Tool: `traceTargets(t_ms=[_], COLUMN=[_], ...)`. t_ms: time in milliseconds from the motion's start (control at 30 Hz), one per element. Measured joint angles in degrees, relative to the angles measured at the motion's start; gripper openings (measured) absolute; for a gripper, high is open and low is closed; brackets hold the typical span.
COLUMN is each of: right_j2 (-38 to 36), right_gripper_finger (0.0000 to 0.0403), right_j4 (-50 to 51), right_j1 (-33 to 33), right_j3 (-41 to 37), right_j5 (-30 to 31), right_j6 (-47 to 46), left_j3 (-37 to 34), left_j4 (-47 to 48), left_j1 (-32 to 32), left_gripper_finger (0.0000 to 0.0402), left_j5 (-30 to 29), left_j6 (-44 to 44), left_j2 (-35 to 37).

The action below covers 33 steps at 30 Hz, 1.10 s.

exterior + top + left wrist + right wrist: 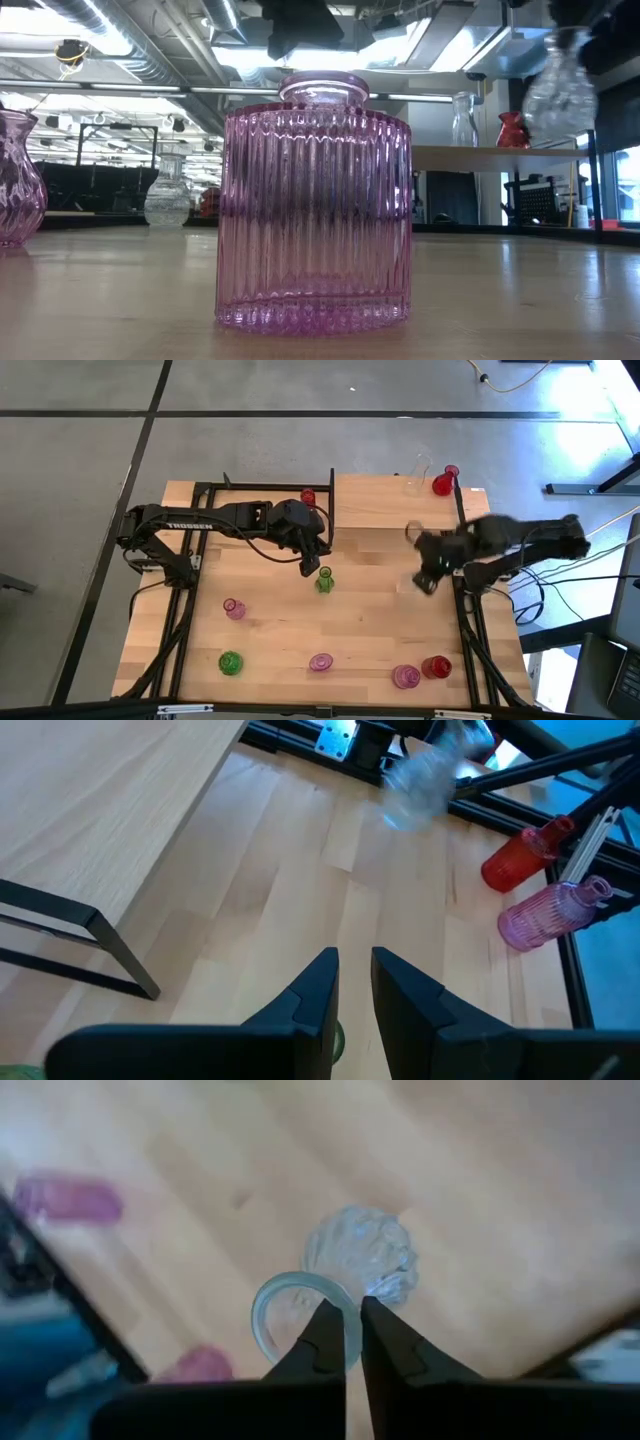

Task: Sort vases onto shelf
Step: Put the right transparent vase on the shelf aligned with the other transparent vase

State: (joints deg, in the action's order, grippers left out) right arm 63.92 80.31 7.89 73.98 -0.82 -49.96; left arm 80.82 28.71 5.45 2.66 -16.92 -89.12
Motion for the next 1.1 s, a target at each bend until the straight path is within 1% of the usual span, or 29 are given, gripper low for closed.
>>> traceTargets(t_ms=[167, 267, 367, 533, 633, 733, 800, 1000, 1100], right_j2=[2.0, 4.8, 8.5, 14.2, 16.6, 18.2, 18.9, 20.0, 20.9], right_gripper_finger=[0.0002, 0.0001, 0.0001, 0.0001, 0.0, 0.0, 0.0, 0.0, 0.0], right_j4=[7.1, 7.2, 8.1, 9.8, 9.7, 9.7, 9.7, 9.7, 9.7], right_j1=[-15.9, -25.6, -33.9, -45.6, -51.4, -56.1, -58.2, -60.6, -60.6], right_j3=[8.5, 13.2, 18.2, 25.7, 28.3, 28.8, 28.8, 28.8, 28.8], right_j5=[0.9, -1.2, -2.5, -3.5, -7.9, -12.3, -13.6, -12.8, -12.9], right_j6=[11.6, 18.5, 23.5, 30.7, 33.0, 34.8, 35.8, 37.6, 37.7], left_j3=[0.0, 0.0, 0.0, 0.0, 0.0, 0.0, 0.0, 0.0, 0.0], left_j4=[-1.0, -2.0, -2.7, -2.7, -2.7, -2.7, -2.7, -2.7, -2.6], left_j1=[0.0, 0.0, 0.0, -0.3, -0.6, -1.0, -1.2, -1.6, -1.8], left_gripper_finger=[0.0057, 0.0057, 0.0057, 0.0057, 0.0057, 0.0057, 0.0057, 0.0057, 0.0057], left_j5=[0.1, 1.6, 2.9, 3.3, 3.3, 3.1, 3.0, 2.9, 2.9], left_j6=[0.1, 1.0, 1.0, 1.0, 1.0, 1.0, 1.0, 1.0, 1.0], left_j2=[0.0, 0.0, 0.0, 0.0, 0.0, 0.0, 0.0, 0.0, 0.0])
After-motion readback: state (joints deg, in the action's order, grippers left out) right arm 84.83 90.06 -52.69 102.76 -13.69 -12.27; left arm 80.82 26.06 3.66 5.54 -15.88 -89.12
